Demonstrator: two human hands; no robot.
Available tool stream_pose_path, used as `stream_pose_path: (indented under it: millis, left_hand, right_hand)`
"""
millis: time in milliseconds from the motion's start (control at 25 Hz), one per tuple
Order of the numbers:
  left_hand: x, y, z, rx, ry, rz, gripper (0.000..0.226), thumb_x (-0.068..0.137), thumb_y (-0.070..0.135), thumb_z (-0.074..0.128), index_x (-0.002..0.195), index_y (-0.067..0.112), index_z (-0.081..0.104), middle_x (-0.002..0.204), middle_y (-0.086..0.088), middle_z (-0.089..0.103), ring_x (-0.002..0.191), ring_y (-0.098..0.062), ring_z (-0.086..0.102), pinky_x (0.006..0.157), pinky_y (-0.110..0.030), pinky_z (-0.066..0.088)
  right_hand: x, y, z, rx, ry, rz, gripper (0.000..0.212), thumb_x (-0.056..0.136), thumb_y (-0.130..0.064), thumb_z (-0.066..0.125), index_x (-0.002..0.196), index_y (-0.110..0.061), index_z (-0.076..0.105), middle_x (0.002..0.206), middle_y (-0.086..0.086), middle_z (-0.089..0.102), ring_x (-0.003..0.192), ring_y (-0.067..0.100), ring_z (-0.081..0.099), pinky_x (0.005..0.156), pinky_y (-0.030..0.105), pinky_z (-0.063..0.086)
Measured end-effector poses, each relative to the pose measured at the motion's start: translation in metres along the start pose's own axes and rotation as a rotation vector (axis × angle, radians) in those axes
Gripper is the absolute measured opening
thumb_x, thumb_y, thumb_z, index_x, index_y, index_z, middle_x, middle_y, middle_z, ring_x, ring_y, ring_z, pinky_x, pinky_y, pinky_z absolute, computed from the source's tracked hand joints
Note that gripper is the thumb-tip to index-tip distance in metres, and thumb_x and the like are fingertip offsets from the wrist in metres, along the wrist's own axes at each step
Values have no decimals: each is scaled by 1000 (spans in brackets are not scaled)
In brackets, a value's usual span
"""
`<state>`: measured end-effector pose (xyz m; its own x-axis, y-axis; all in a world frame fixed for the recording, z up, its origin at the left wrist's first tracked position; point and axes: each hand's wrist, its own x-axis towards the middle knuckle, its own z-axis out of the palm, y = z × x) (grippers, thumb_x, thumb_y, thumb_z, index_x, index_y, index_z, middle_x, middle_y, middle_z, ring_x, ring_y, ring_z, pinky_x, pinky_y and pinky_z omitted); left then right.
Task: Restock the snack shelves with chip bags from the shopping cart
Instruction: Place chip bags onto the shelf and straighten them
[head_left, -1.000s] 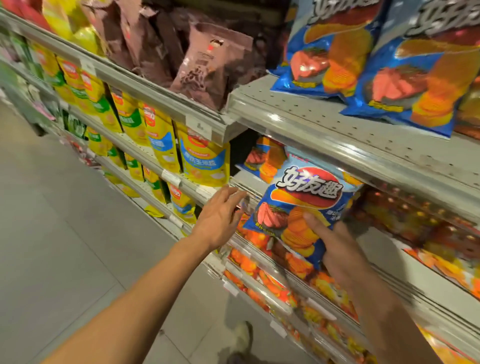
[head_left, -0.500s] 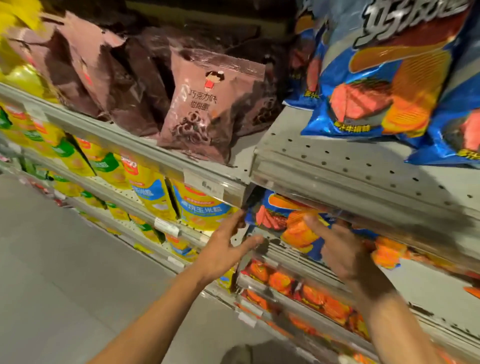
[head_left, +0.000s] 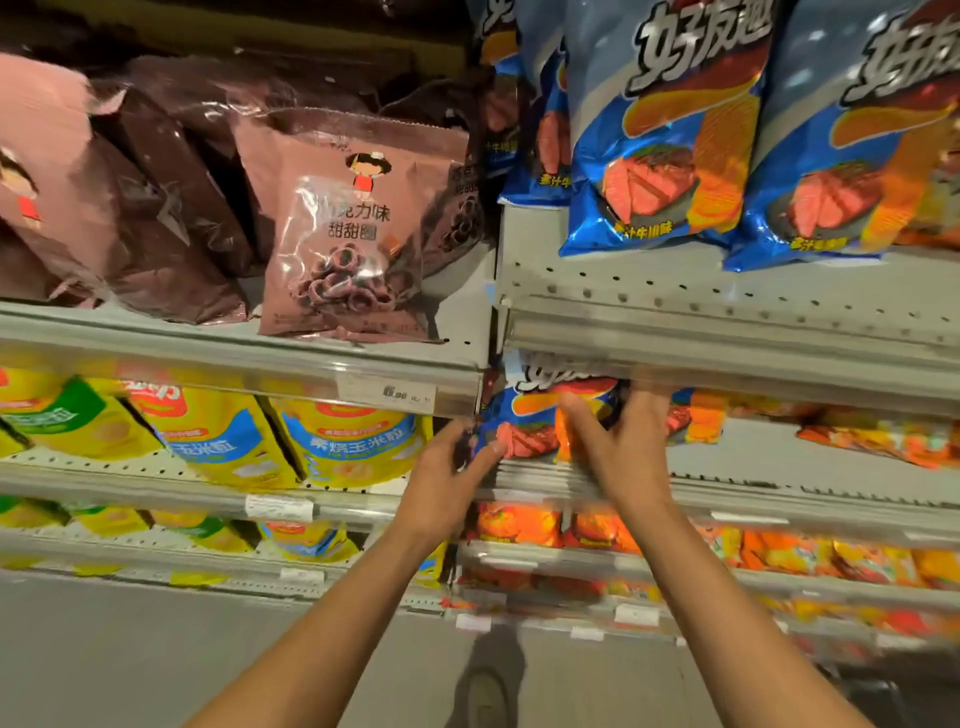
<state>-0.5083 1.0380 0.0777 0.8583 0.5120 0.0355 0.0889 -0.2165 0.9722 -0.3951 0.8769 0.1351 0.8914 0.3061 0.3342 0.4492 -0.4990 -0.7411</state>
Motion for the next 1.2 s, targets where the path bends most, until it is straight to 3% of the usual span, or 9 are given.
stream_pose_path:
  millis: [80, 360, 560, 760, 880, 960, 1040, 1120, 1200]
  left_hand:
    - [0, 0, 0, -4, 6, -4, 10, 92, 41, 70, 88, 38, 61, 72, 18, 60, 67, 3, 53, 64, -13, 44]
    - [6, 0, 2, 64, 19, -76, 15, 92, 44, 69, 92, 38, 55, 76, 7, 56, 66, -2, 52, 60, -21, 43]
    - [-4, 10, 9, 227, 41, -44, 38, 97, 42, 62, 126, 18, 56, 112, -4, 66, 106, -24, 64, 87, -41, 55]
    - [-55, 22, 47, 656, 214, 382, 73, 94, 30, 68, 154, 5, 35, 154, -25, 35, 142, -41, 35, 115, -52, 36]
    - [-82, 33, 115, 657, 73, 564, 66, 94, 32, 61, 151, 5, 42, 155, -24, 36, 142, -44, 36, 114, -56, 36]
    - [-96, 49, 186, 648, -57, 585, 61, 96, 36, 55, 148, 5, 47, 149, -25, 42, 136, -45, 42, 110, -58, 40]
    - [-112, 66, 259, 612, -198, 619, 56, 97, 37, 53, 144, 7, 52, 145, -22, 48, 132, -42, 46, 110, -56, 41]
    - [-124, 77, 334, 596, -368, 652, 52, 96, 31, 60, 145, 15, 52, 146, -16, 49, 134, -36, 45, 112, -49, 41]
    - [-141, 87, 411, 599, -585, 639, 52, 97, 28, 64, 146, 20, 51, 149, -8, 48, 138, -31, 45, 113, -44, 40]
  right_hand:
    - [-1, -3, 1, -125, -56, 23, 77, 90, -47, 69, 153, -19, 35, 159, 11, 30, 143, 22, 28, 108, 29, 31]
    - [20, -10, -11, -201, -197, 128, 77, 88, -45, 72, 149, -10, 41, 150, 18, 44, 139, 34, 38, 107, 35, 35]
    - [22, -14, -15, -220, -252, 165, 70, 90, -47, 69, 138, -1, 48, 135, 25, 56, 126, 39, 52, 98, 42, 44]
    - [-6, 6, -60, -9, -144, 31, 65, 84, -43, 74, 138, -19, 46, 125, 10, 50, 116, 28, 56, 99, 48, 50]
    - [-34, 50, -122, 310, -51, 33, 66, 86, -19, 75, 145, -17, 46, 121, 1, 47, 105, -2, 61, 95, 26, 54]
    - [-53, 100, -183, 240, -12, 42, 75, 85, -2, 75, 150, -13, 39, 123, -5, 45, 106, -18, 54, 89, 9, 49]
    - [-74, 153, -254, 115, 17, 119, 74, 86, 0, 74, 150, -15, 40, 127, -3, 50, 115, -11, 54, 96, 17, 50]
    - [-96, 207, -325, -3, 25, 251, 59, 91, -13, 72, 144, -16, 48, 130, 6, 58, 122, 15, 58, 102, 37, 50]
    - [-125, 258, -391, -73, 24, 392, 51, 91, -26, 73, 138, -14, 56, 125, 9, 64, 118, 24, 61, 101, 41, 49]
